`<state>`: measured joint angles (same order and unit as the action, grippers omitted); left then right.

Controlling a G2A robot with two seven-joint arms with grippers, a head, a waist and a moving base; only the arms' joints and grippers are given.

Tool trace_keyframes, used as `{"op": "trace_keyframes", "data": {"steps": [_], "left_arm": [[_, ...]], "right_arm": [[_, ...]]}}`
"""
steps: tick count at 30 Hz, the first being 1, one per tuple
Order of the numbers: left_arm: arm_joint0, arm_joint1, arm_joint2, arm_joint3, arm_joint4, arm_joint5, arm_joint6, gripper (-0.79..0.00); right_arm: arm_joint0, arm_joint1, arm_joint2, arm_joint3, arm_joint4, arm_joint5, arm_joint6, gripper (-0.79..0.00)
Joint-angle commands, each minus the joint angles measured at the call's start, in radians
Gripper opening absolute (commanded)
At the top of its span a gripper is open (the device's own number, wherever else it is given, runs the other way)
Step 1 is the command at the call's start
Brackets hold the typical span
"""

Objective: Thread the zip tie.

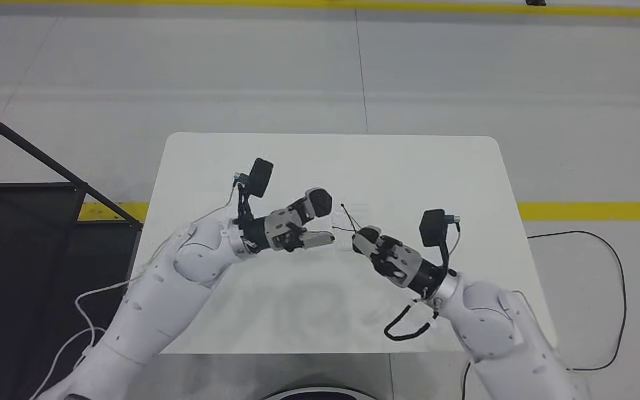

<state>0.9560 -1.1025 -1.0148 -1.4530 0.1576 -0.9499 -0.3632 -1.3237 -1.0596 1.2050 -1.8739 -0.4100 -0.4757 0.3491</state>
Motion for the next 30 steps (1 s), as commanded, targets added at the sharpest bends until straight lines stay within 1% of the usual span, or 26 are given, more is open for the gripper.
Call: {"op": "trace_keyframes", "data": {"steps": [1,2,3,4,5,6,7,14,18,21,24,26,30], "left_arm": [[-0.016,-0.008,0.023,0.03,0.003,-0.023,0.009,-0.219],[-0.029,-0.015,0.037,0.049,0.013,-0.027,0.019,-0.299],[-0.036,-0.019,0.047,0.06,0.02,-0.031,0.027,-0.314],[-0.041,-0.023,0.053,0.067,0.026,-0.032,0.032,-0.348],[-0.049,-0.028,0.063,0.08,0.037,-0.036,0.043,-0.403],[-0.054,-0.032,0.068,0.089,0.043,-0.038,0.052,-0.44],[-0.057,-0.034,0.07,0.095,0.047,-0.039,0.062,-0.459],[-0.069,-0.053,0.084,0.132,0.091,-0.053,0.12,-0.517],[-0.072,-0.06,0.086,0.139,0.107,-0.057,0.139,-0.576],[-0.074,-0.065,0.089,0.144,0.115,-0.057,0.146,-0.603],[-0.076,-0.069,0.092,0.15,0.112,-0.055,0.146,-0.646],[-0.079,-0.071,0.094,0.156,0.105,-0.057,0.142,-0.696],[-0.085,-0.074,0.096,0.165,0.098,-0.056,0.132,-0.696]], "right_arm": [[-0.003,-0.002,-0.004,-0.001,-0.011,0.011,-0.017,-0.785],[-0.003,-0.004,-0.008,-0.002,-0.017,0.015,-0.024,-0.785],[-0.002,-0.005,-0.01,0.0,-0.019,0.017,-0.028,-0.785],[-0.002,-0.005,-0.011,0.001,-0.02,0.017,-0.029,-0.785],[0.0,-0.006,-0.013,0.004,-0.02,0.019,-0.031,-0.785],[0.002,-0.007,-0.014,0.007,-0.018,0.02,-0.031,-0.785],[0.003,-0.007,-0.014,0.009,-0.017,0.02,-0.029,-0.785],[0.011,-0.011,-0.018,0.015,-0.016,0.019,-0.021,-0.785],[0.012,-0.013,-0.018,0.017,-0.017,0.019,-0.016,-0.785],[0.013,-0.014,-0.018,0.018,-0.016,0.02,-0.013,-0.785],[0.013,-0.015,-0.018,0.019,-0.016,0.02,-0.012,-0.785],[0.014,-0.016,-0.017,0.02,-0.014,0.021,-0.009,-0.785],[0.016,-0.017,-0.017,0.022,-0.015,0.02,-0.005,-0.785]]}}
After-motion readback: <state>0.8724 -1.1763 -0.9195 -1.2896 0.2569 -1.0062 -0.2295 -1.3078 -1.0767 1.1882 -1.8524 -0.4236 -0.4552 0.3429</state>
